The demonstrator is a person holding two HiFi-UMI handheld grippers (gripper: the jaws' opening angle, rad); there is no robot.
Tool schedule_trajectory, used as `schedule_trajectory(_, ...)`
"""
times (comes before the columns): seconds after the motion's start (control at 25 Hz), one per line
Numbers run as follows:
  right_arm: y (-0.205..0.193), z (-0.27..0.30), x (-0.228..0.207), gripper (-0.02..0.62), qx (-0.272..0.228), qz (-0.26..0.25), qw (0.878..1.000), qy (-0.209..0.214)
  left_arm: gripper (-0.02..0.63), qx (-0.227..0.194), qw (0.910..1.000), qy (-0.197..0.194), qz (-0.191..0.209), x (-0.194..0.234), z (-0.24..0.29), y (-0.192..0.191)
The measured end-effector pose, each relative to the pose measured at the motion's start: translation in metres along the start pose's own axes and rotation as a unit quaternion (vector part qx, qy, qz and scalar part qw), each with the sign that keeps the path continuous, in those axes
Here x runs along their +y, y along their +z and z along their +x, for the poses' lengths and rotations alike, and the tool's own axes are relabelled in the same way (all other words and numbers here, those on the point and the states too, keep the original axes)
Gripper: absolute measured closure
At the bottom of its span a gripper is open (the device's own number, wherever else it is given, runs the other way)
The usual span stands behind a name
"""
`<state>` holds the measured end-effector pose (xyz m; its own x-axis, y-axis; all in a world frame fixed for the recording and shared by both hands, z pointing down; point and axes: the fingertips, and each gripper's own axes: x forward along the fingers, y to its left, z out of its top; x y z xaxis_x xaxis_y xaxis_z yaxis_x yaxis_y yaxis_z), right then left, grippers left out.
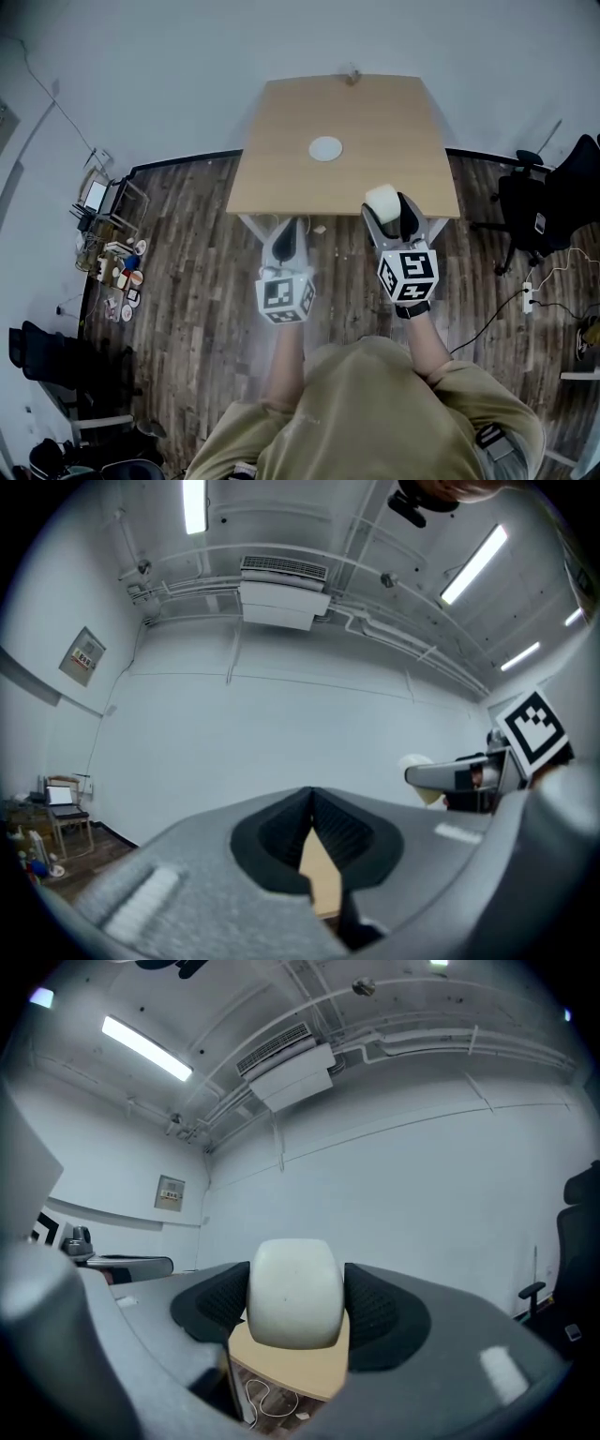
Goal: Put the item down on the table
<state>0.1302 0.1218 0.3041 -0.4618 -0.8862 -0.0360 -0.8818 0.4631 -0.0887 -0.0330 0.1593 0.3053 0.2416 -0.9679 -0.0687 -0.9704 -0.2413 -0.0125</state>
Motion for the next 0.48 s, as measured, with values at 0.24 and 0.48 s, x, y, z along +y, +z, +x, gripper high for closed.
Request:
schedule_trajectory(0.24,-0.034,0.036,-0.019,0.278,0.023,0.035,0.999,0.009,0.603,0.024,0.9997,-0.005,0.002,-0.002,0.043,-0.023)
schedule_trajectory(0.48,-0.062,0.103,-0.041,0.278,0.043,0.046,0.998,-0.016,0.603,0.055,0.9983,-0.013,-0.014,0.044,0.11,-0.064)
